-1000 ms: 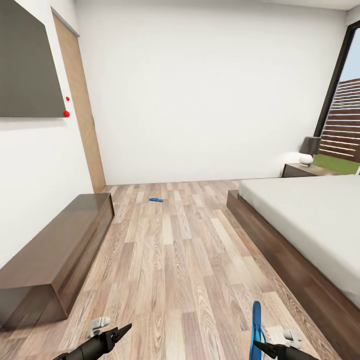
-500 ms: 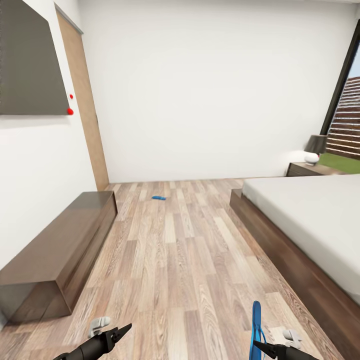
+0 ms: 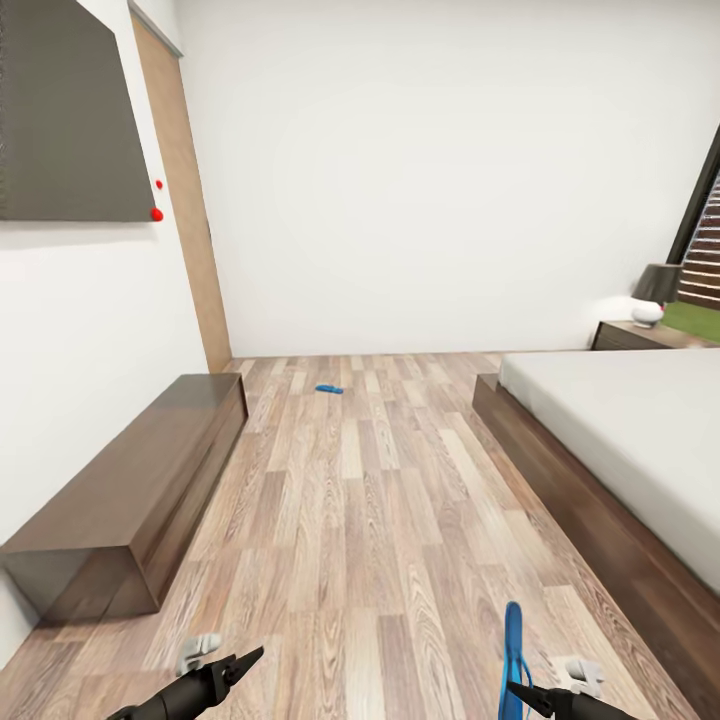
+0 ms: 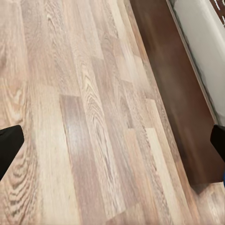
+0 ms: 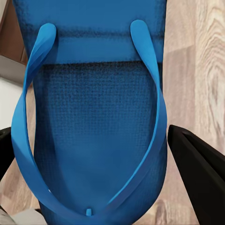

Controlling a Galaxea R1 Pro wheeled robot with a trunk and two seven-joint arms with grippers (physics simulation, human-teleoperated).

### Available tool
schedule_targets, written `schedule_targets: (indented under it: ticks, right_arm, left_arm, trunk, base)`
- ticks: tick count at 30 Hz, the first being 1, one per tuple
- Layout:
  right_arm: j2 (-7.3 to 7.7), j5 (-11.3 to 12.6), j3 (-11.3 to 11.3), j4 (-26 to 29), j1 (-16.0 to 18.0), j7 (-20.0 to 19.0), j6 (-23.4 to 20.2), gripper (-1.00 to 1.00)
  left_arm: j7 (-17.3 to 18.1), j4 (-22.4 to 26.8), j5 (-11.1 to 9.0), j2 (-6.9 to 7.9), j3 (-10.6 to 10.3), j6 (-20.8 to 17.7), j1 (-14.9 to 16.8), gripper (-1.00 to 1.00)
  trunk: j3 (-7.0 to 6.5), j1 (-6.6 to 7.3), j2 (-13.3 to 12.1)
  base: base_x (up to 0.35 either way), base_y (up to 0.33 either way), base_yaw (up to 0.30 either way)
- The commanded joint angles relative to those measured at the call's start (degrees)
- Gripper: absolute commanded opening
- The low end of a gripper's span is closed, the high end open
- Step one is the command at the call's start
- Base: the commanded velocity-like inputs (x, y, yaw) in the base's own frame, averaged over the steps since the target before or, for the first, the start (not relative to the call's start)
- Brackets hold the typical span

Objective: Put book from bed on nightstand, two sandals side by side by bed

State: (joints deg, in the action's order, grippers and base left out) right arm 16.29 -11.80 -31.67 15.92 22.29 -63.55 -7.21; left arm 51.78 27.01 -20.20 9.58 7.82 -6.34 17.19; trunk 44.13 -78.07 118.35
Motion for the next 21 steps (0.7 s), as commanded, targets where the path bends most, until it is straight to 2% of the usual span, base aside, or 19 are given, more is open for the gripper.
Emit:
schedule_targets:
  ticks: [1,12,21]
  right_arm:
    - [-0.03,-0.39,-0.5,0.08,0.04,-0.26,-0.61,-1.0]
    - [-0.03,-0.4,-0.5,0.08,0.04,-0.26,-0.61,-1.0]
    - [-0.03,-0.41,-0.5,0.08,0.04,-0.26,-0.61,-1.0]
  left_arm:
    - [0.25,-0.02,-0.37,0.0,0.09,-0.6,0.04,1.0]
    - [0.25,-0.02,-0.37,0.0,0.09,-0.6,0.04,1.0]
    - [0.25,-0.02,-0.37,0.0,0.09,-0.6,0.04,1.0]
  trunk:
    - [0.14,0.01,0.03]
    - [0.76,0.01,0.03]
    - [0.77,0.01,0.03]
  base:
    - [0.0,0.0,0.105]
    - [0.009,0.0,0.064]
    - [0.27,0.0,0.001]
